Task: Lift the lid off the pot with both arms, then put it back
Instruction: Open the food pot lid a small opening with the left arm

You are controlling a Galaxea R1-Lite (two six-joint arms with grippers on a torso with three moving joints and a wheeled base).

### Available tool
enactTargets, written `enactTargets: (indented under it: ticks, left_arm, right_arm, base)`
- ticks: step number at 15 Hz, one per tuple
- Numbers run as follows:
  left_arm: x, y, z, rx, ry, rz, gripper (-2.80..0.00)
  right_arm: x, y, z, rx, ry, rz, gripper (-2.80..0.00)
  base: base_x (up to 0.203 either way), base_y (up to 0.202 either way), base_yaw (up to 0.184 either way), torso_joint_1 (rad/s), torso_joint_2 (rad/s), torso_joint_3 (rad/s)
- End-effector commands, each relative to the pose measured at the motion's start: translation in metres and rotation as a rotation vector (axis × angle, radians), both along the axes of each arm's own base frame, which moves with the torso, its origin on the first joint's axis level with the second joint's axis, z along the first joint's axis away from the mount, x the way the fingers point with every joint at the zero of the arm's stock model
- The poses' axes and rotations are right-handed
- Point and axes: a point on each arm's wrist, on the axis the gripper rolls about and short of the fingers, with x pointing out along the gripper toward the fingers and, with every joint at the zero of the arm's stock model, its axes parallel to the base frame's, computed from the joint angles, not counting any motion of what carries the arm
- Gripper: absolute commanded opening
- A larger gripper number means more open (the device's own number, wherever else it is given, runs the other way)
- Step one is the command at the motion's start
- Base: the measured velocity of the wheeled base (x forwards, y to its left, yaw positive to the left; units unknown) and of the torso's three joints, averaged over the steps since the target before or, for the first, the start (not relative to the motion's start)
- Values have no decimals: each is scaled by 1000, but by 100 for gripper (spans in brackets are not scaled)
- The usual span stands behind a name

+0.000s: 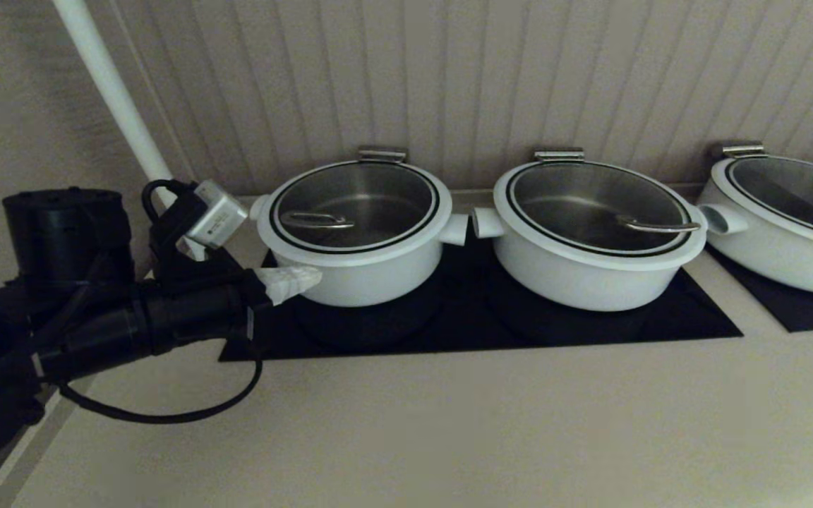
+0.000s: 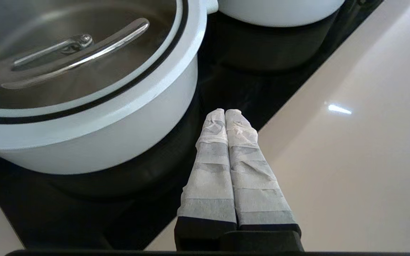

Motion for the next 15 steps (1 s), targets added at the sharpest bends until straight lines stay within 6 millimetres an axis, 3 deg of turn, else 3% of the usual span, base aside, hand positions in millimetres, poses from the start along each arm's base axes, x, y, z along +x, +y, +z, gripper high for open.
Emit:
enactTargets:
  ticks: [1,6,15]
  left_arm:
    - [4,-2,-4,-2,-1,0,-280]
    - [11,-3,-12,6,26,4,-280]
    - [32,-8,-7,4,9,75,-280]
  right_arm:
    - [0,0,0,-1,2,1,-280]
    - [0,0,0,-1,2,1,-280]
    - [0,0,0,-1,2,1,-280]
  base:
    - [0,0,0,0,0,0]
    - [0,0,0,0,0,0]
    - [0,0,0,0,0,0]
